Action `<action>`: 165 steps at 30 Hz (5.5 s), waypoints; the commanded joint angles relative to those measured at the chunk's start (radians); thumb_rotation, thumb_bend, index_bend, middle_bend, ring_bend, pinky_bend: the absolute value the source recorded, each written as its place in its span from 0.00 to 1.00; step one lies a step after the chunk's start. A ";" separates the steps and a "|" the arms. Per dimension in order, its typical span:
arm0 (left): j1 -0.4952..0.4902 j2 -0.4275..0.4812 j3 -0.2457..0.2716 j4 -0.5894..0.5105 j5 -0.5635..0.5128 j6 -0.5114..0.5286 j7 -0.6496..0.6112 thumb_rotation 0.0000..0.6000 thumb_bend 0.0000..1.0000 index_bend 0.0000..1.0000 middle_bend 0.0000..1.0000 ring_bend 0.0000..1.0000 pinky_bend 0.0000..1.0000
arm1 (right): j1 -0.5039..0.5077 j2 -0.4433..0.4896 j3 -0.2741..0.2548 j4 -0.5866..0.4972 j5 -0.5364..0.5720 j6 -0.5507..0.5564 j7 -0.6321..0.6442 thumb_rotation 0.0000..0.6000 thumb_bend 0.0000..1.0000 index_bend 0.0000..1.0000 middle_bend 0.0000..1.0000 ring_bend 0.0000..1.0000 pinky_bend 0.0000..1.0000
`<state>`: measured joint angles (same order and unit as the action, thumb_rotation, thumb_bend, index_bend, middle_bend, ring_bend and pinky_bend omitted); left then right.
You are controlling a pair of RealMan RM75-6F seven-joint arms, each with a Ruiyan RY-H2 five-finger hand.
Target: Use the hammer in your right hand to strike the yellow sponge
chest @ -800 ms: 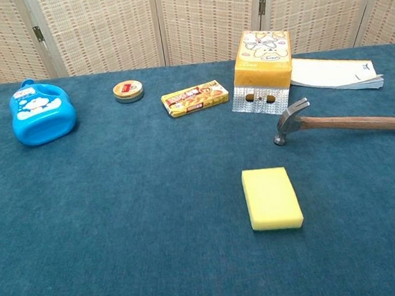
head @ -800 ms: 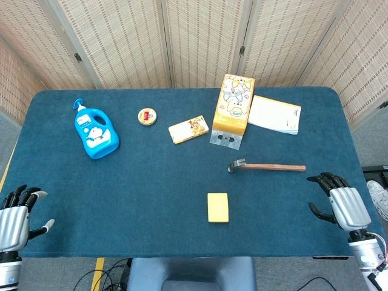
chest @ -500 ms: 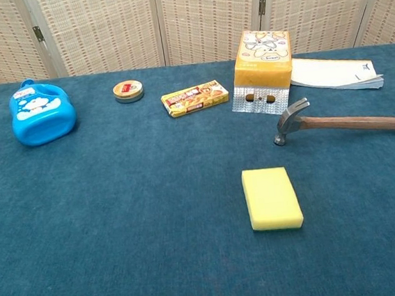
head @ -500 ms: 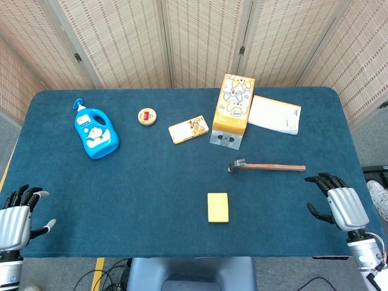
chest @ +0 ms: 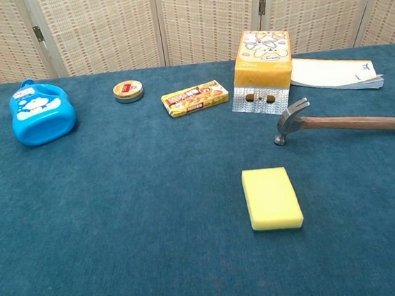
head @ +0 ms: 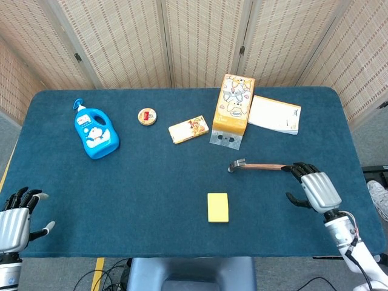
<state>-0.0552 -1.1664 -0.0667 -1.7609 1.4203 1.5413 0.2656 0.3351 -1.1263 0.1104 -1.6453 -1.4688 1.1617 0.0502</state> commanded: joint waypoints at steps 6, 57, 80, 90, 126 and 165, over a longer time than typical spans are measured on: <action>0.011 0.004 0.009 0.005 -0.008 0.000 -0.004 1.00 0.18 0.36 0.29 0.15 0.19 | 0.142 -0.113 0.063 0.148 0.138 -0.181 -0.077 1.00 0.21 0.23 0.25 0.15 0.25; 0.032 0.011 0.012 0.030 -0.022 0.002 -0.017 1.00 0.18 0.35 0.29 0.15 0.19 | 0.402 -0.484 0.055 0.585 0.319 -0.459 -0.188 1.00 0.49 0.39 0.40 0.15 0.25; 0.037 0.011 0.012 0.037 -0.026 -0.002 -0.020 1.00 0.18 0.35 0.29 0.15 0.19 | 0.410 -0.489 0.054 0.590 0.343 -0.453 -0.204 1.00 0.55 0.46 0.46 0.19 0.25; 0.038 0.019 0.017 0.028 -0.036 -0.014 -0.006 1.00 0.18 0.34 0.29 0.15 0.19 | 0.392 -0.498 0.059 0.595 0.317 -0.405 -0.153 1.00 0.62 0.57 0.55 0.28 0.25; 0.039 0.026 0.023 -0.009 -0.030 -0.009 0.028 1.00 0.18 0.33 0.29 0.15 0.19 | 0.282 -0.350 -0.112 0.349 -0.205 0.047 -0.148 1.00 0.77 0.83 0.83 0.69 0.86; 0.049 0.023 0.027 -0.016 -0.014 0.004 0.025 1.00 0.18 0.33 0.29 0.15 0.19 | 0.278 -0.417 -0.150 0.449 -0.263 0.037 -0.143 1.00 0.77 0.83 0.83 0.69 0.86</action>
<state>-0.0061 -1.1434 -0.0395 -1.7770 1.4066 1.5454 0.2911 0.6112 -1.5344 -0.0344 -1.2085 -1.7310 1.2093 -0.0875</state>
